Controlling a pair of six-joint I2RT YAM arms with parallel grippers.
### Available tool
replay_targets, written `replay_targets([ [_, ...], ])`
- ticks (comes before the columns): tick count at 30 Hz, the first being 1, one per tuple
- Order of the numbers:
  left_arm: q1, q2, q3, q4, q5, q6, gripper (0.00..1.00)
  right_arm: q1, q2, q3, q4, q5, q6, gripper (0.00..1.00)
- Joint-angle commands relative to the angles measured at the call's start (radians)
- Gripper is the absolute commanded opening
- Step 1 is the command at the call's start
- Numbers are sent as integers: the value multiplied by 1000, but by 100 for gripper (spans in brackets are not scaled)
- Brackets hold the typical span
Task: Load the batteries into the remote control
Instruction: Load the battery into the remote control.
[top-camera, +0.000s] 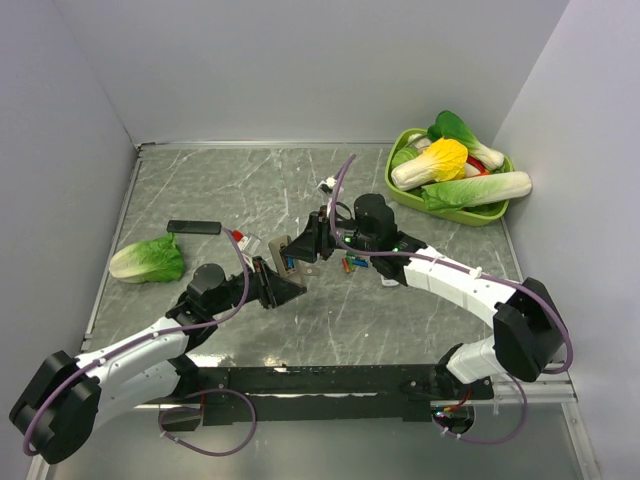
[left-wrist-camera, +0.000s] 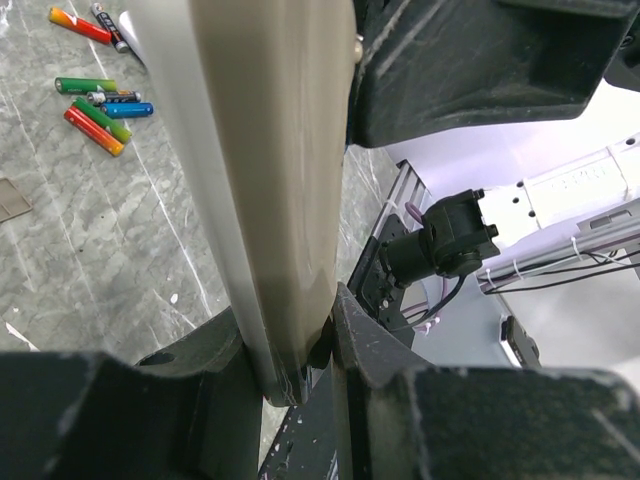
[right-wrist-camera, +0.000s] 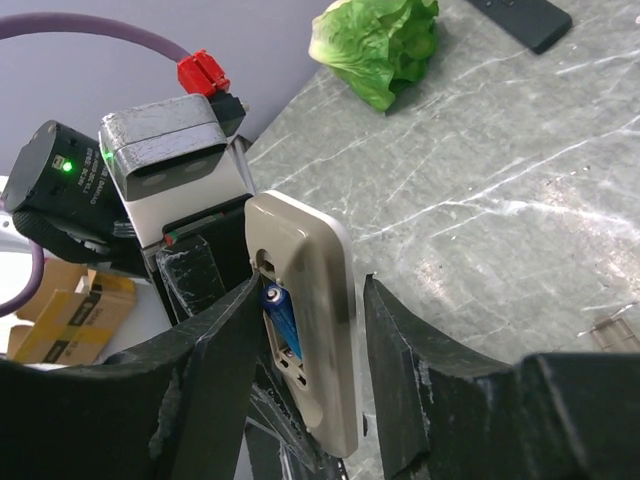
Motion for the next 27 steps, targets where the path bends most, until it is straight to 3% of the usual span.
replay_targets([
  [1, -4, -18, 47, 71, 27, 33, 4, -8, 20, -2, 62, -43, 2, 50],
  [9, -4, -49, 49, 47, 11, 50, 4, -8, 36, 3, 38, -56, -14, 41],
  [16, -4, -65, 56, 4, -17, 68, 4, -7, 34, 26, -23, -31, -58, 42],
  [27, -4, 74, 49, -4, -78, -19, 3, 4, -7, 121, -194, 109, -176, 63],
])
